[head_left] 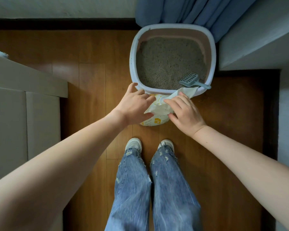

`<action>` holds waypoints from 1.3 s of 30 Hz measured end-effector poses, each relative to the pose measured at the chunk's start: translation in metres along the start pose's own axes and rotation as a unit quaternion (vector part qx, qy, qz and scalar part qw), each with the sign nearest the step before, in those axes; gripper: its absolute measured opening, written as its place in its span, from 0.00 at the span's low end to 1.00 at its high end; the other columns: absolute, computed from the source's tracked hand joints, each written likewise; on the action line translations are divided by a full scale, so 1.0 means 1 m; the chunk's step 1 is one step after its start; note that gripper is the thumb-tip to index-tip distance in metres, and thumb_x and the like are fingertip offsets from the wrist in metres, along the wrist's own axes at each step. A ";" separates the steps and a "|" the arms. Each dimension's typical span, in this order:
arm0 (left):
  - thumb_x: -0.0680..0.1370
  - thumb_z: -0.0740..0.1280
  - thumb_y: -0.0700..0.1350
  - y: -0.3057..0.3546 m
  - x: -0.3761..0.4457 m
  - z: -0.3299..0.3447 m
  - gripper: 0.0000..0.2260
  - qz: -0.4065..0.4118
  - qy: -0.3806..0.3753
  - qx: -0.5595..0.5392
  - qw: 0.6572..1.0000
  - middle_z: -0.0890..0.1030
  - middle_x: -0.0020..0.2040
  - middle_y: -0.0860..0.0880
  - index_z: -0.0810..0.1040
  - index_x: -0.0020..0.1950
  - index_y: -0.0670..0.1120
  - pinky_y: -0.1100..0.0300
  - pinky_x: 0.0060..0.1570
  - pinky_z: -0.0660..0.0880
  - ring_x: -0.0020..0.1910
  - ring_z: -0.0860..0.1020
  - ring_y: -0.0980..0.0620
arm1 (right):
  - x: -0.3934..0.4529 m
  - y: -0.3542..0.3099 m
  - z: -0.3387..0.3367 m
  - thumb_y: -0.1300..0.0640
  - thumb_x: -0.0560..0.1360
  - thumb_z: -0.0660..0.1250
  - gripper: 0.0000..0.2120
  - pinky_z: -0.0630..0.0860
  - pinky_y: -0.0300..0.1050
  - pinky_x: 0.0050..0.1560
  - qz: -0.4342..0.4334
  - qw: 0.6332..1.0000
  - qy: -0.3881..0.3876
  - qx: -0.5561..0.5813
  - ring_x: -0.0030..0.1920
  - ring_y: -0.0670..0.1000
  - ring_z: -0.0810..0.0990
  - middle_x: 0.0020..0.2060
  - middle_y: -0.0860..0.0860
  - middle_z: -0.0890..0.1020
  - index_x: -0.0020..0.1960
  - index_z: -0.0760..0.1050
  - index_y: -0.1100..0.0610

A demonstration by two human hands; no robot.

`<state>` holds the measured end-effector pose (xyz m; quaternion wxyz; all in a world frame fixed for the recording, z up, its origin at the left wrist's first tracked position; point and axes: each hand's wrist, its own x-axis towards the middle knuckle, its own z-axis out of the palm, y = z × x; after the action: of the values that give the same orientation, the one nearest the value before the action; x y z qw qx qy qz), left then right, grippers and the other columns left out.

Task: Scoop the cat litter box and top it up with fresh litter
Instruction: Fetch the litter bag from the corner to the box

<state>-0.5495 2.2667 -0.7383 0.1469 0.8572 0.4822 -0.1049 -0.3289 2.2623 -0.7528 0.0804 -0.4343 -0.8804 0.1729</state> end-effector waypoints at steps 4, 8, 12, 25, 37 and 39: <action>0.81 0.62 0.52 -0.006 0.002 -0.011 0.15 -0.015 -0.044 -0.025 0.999 0.81 0.57 0.51 0.75 0.65 0.49 0.42 0.73 0.48 0.62 0.75 0.48 | -0.005 -0.007 -0.009 0.64 0.70 0.70 0.12 0.63 0.54 0.71 0.022 1.000 0.019 0.000 0.51 0.57 0.78 0.45 0.55 0.80 0.54 0.78 0.61; 0.81 0.63 0.44 -0.014 0.001 -0.019 0.08 -0.053 -0.055 -0.066 0.995 0.82 0.52 0.49 0.79 0.57 0.47 0.49 0.67 0.60 0.53 0.78 0.46 | -0.006 -0.022 -0.023 0.62 0.70 0.55 0.16 0.70 0.58 0.63 0.083 0.996 0.012 0.005 0.49 0.59 0.77 0.43 0.56 0.80 0.49 0.80 0.61; 0.81 0.60 0.41 -0.020 0.000 -0.022 0.08 -0.117 -0.029 -0.116 0.986 0.80 0.44 0.49 0.76 0.45 0.47 0.55 0.55 0.67 0.41 0.76 0.48 | -0.004 -0.036 -0.029 0.65 0.71 0.57 0.16 0.74 0.54 0.55 0.163 0.986 0.010 0.020 0.53 0.58 0.75 0.47 0.56 0.80 0.51 0.81 0.61; 0.79 0.64 0.44 -0.018 0.026 -0.041 0.07 -0.121 -0.065 -0.215 0.967 0.79 0.46 0.48 0.81 0.50 0.44 0.56 0.42 0.74 0.46 0.79 0.45 | 0.050 -0.076 -0.023 0.50 0.75 0.67 0.17 0.80 0.47 0.52 0.705 0.341 0.080 0.616 0.51 0.51 0.78 0.52 0.53 0.77 0.59 0.70 0.56; 0.80 0.63 0.54 0.010 0.046 -0.029 0.16 -0.115 -0.280 -0.247 0.921 0.77 0.55 0.47 0.76 0.62 0.45 0.55 0.49 0.70 0.51 0.74 0.48 | 0.053 -0.087 -0.010 0.61 0.79 0.64 0.18 0.79 0.45 0.53 0.698 0.223 0.181 0.656 0.59 0.56 0.79 0.59 0.60 0.78 0.67 0.70 0.64; 0.81 0.62 0.52 0.007 0.048 -0.032 0.14 -0.118 -0.269 -0.241 0.925 0.79 0.54 0.46 0.77 0.60 0.44 0.54 0.49 0.72 0.52 0.76 0.46 | 0.050 -0.088 -0.009 0.63 0.79 0.63 0.18 0.79 0.47 0.56 0.682 0.191 0.208 0.675 0.59 0.57 0.79 0.59 0.61 0.78 0.68 0.69 0.65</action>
<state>-0.5180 2.3129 -0.7230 0.4594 0.6725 0.5333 -0.2285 -0.4217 2.2551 -0.7118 0.3736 -0.6645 0.2617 0.5920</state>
